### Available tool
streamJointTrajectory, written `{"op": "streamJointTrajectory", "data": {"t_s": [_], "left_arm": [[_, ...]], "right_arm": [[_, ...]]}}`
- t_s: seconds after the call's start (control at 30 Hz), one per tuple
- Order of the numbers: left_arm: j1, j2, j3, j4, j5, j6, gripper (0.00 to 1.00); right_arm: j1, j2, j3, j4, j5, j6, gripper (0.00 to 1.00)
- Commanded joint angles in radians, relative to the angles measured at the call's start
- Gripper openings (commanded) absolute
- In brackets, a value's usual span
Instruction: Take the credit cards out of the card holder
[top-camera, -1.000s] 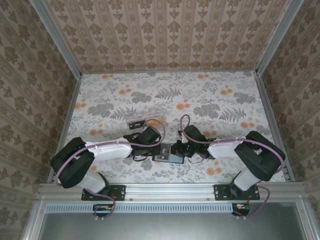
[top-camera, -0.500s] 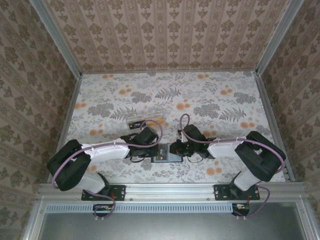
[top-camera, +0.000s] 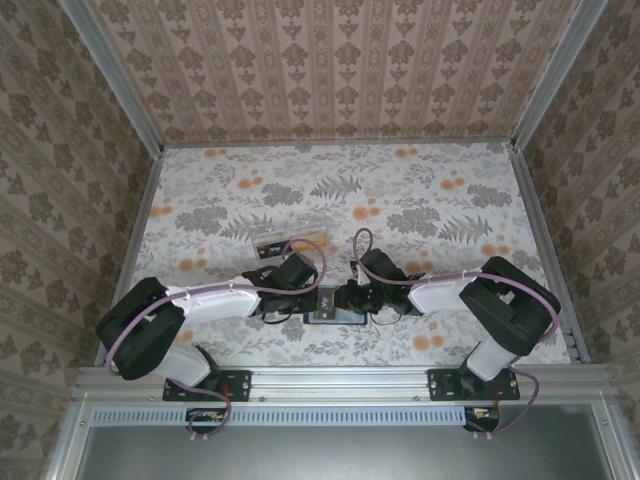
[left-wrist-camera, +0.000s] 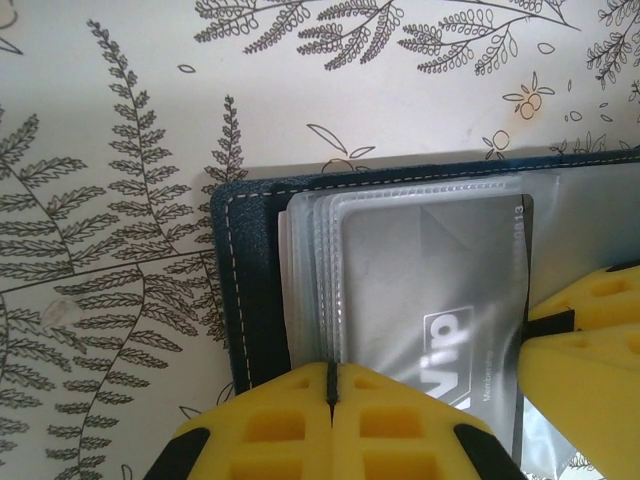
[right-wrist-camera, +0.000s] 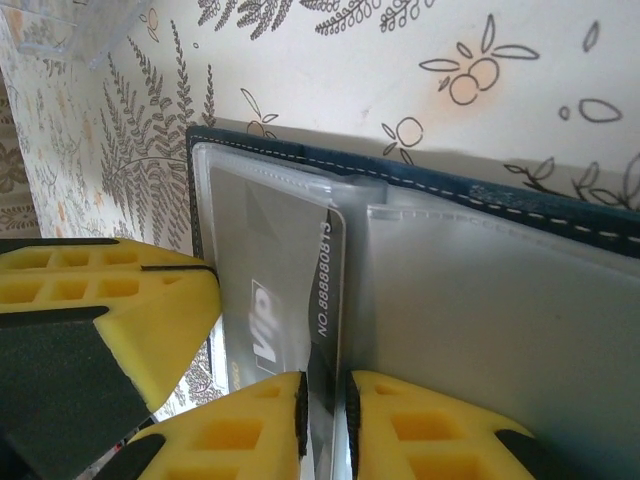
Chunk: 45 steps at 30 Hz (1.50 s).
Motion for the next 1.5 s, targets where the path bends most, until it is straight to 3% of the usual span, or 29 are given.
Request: {"op": "streamJointTrajectory", "data": {"t_s": [0.0,0.17,0.5,1.17,1.47], "left_arm": [[0.005,0.050,-0.043,-0.074,0.009,-0.010,0.00],[0.005,0.049,-0.051,-0.068,0.009,-0.013,0.00],[0.002,0.056,-0.054,-0.054,0.014,-0.016,0.00],[0.047,-0.020,-0.084,-0.103,-0.001,0.007,0.00],[0.047,-0.026,-0.080,-0.111,-0.006,0.010,0.00]], "right_arm": [[0.011,0.031,0.023,-0.005,-0.004,-0.002,0.24],[0.010,0.031,0.013,0.020,-0.013,0.006,0.20],[0.010,0.044,-0.016,0.157,-0.065,0.048,0.00],[-0.030,-0.054,-0.073,0.119,-0.055,0.025,0.00],[-0.054,-0.107,-0.084,0.008,-0.028,-0.019,0.00]]}}
